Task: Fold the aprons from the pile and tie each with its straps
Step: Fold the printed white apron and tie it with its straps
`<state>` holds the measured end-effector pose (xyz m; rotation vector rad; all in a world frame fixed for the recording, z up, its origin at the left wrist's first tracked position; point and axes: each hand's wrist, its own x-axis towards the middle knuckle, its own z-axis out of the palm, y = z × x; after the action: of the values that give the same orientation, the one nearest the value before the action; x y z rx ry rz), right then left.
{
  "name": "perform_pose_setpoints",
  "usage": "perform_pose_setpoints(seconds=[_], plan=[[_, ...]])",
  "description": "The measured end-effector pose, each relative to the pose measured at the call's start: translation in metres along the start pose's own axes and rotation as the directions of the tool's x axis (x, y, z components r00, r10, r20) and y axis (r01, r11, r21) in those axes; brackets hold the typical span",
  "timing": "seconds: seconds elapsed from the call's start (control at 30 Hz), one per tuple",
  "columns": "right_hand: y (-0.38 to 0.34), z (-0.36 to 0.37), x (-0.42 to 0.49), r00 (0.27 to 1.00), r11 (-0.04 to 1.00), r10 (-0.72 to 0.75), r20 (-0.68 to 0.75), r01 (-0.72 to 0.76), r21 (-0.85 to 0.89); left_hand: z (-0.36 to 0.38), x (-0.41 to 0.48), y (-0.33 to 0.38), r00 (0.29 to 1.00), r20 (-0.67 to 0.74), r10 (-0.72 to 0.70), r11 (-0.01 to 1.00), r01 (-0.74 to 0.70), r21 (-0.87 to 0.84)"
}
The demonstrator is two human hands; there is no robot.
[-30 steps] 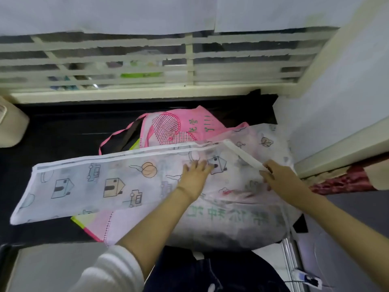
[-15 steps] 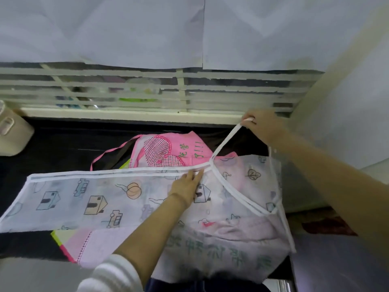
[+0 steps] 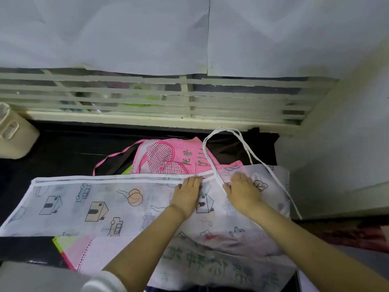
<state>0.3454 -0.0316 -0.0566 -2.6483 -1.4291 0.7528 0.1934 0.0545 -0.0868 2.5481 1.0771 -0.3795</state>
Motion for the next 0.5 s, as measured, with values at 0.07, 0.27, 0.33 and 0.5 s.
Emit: perform_pose_setpoints(seconds=[0.07,0.27,0.33,0.5], plan=[[0.006,0.011,-0.006,0.999,1.000,0.015,0.041,-0.014,-0.016,0.001,-0.002,0.000,1.000,0.002,0.000,1.000,0.001,-0.016],[0.012,0.016,0.000,0.998,0.995,-0.058,0.030,0.055,0.079,0.001,-0.012,0.003,0.995,-0.098,0.018,1.000,-0.019,-0.009],[0.014,0.019,0.004,0.999,0.992,-0.047,0.011,0.045,0.115,0.001,-0.020,0.007,0.986,-0.164,0.005,1.000,-0.003,0.013],[0.017,0.019,0.007,0.998,0.995,-0.059,0.030,0.056,0.085,0.029,-0.043,0.013,0.995,-0.082,-0.051,0.997,0.056,0.055]])
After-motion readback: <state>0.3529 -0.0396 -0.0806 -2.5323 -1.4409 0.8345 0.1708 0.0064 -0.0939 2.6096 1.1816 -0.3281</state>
